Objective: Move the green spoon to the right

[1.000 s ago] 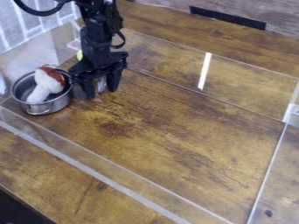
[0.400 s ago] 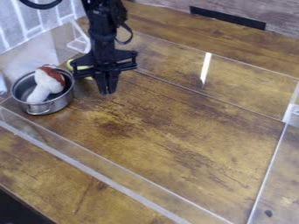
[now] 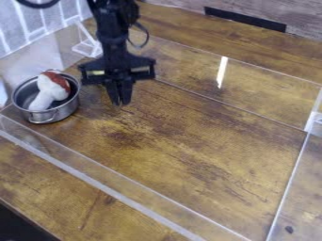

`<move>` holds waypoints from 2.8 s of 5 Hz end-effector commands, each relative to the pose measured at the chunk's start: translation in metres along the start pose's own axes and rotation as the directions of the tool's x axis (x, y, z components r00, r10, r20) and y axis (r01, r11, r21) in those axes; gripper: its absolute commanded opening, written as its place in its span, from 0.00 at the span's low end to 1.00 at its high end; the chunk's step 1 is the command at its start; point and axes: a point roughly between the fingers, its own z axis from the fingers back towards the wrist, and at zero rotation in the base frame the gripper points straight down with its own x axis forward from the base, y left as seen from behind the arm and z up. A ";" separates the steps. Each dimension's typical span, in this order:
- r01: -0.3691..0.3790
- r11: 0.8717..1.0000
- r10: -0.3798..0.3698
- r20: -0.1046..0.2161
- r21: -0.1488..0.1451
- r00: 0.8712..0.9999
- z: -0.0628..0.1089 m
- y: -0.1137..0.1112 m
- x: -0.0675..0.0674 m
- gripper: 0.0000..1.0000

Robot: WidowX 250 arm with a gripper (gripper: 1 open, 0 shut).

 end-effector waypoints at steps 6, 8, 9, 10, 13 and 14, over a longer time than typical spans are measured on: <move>0.492 0.862 -0.487 0.064 -0.127 0.871 0.005 -0.007 -0.043 0.00; 0.455 0.883 -0.453 0.039 -0.117 0.890 -0.005 0.007 -0.043 0.00; 0.462 0.879 -0.462 0.029 -0.121 0.886 -0.004 0.010 -0.047 0.00; 0.470 0.874 -0.471 0.023 -0.125 0.882 -0.002 0.011 -0.050 0.00; 0.543 0.825 -0.536 0.089 -0.153 0.839 0.040 -0.028 -0.040 0.00; 0.541 0.827 -0.525 0.134 -0.156 0.841 0.060 -0.043 -0.044 0.00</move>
